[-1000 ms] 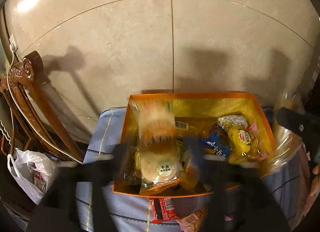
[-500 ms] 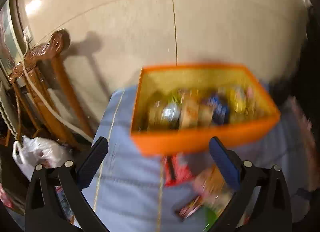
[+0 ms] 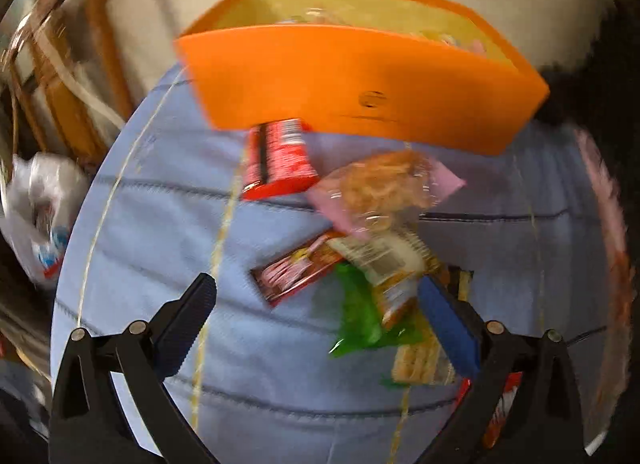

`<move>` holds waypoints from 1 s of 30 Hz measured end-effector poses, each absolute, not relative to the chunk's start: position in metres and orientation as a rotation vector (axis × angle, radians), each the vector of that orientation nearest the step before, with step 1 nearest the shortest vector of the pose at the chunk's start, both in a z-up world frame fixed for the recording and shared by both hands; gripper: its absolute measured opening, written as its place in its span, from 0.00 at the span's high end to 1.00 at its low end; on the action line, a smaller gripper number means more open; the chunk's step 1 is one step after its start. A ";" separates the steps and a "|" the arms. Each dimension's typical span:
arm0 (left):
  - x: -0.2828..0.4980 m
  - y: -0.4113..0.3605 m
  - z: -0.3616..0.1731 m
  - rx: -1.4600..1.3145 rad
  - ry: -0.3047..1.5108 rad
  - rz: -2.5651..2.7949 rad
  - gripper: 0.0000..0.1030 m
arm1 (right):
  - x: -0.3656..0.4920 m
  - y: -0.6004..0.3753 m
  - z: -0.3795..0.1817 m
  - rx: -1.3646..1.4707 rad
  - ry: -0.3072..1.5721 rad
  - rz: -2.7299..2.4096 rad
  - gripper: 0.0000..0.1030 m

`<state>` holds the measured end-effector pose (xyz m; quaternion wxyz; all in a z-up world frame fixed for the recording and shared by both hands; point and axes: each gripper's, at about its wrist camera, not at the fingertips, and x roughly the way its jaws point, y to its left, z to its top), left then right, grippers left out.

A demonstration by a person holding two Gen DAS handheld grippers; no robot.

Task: Organize snacks
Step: 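Grasp a barcoded snack bag with the left tool while the right grasps the red lion-print bag, then drop both bags into the orange box and open both tools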

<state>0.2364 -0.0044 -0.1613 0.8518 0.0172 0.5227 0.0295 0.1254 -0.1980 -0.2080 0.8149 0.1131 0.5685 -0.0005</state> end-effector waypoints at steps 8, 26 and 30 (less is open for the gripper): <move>0.255 -0.042 -0.190 0.126 1.138 0.086 0.20 | 0.094 -0.229 -0.163 0.319 1.124 0.041 0.34; 0.174 0.059 -0.079 -0.010 0.985 -0.105 0.64 | 0.091 -0.257 -0.089 0.324 0.920 0.038 0.34; 0.173 0.056 -0.030 0.042 0.841 -0.108 0.64 | 0.113 -0.255 -0.060 0.289 0.843 0.073 0.34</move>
